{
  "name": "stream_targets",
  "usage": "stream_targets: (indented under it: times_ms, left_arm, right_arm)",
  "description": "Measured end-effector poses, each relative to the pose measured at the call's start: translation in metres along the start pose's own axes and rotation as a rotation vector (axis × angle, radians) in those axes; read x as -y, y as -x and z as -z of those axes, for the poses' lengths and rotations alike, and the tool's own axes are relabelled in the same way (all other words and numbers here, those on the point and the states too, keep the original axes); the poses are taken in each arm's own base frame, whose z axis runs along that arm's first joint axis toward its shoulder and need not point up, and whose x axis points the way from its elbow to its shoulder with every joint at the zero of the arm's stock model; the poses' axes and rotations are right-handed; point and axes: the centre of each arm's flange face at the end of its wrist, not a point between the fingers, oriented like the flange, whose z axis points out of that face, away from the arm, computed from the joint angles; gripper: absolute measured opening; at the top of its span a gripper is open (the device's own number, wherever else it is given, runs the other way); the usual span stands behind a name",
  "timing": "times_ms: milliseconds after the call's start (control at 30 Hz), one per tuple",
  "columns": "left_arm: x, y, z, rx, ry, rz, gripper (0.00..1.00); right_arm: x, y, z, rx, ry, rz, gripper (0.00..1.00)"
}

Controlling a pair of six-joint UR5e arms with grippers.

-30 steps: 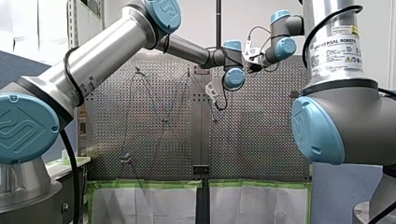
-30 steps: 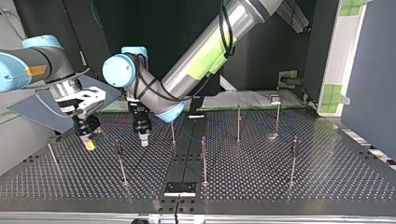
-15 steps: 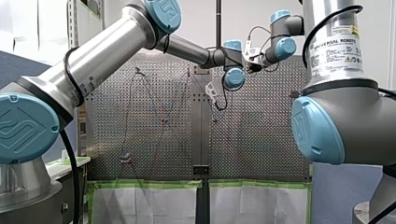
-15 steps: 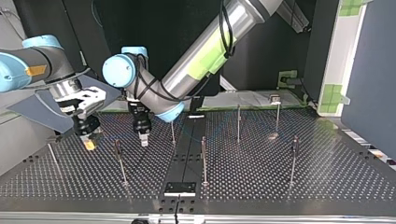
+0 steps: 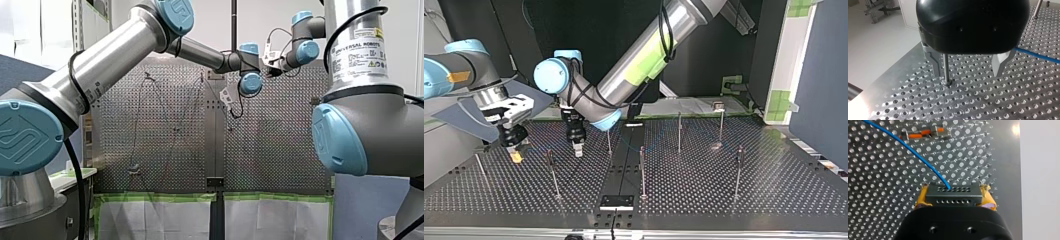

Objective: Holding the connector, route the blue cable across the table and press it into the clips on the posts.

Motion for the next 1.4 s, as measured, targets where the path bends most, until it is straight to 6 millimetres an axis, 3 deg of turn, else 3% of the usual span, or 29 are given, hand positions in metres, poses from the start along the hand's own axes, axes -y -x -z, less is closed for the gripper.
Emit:
stream_targets:
  times_ms: [733,1000,1400]
  left_arm:
    - [0.000,0.000,0.000,0.000,0.000,0.000,1.00]
    - [0.000,0.000,0.000,0.000,0.000,0.000,1.00]
    - [0.000,0.000,0.000,0.000,0.000,0.000,1.00]
  right_arm:
    - [-0.012,-0.006,-0.003,-0.025,-0.016,0.005,0.00]
    - [-0.043,0.003,-0.008,-0.014,0.018,-0.025,0.00]
    - [-0.045,0.004,-0.008,-0.013,0.021,-0.027,0.00]
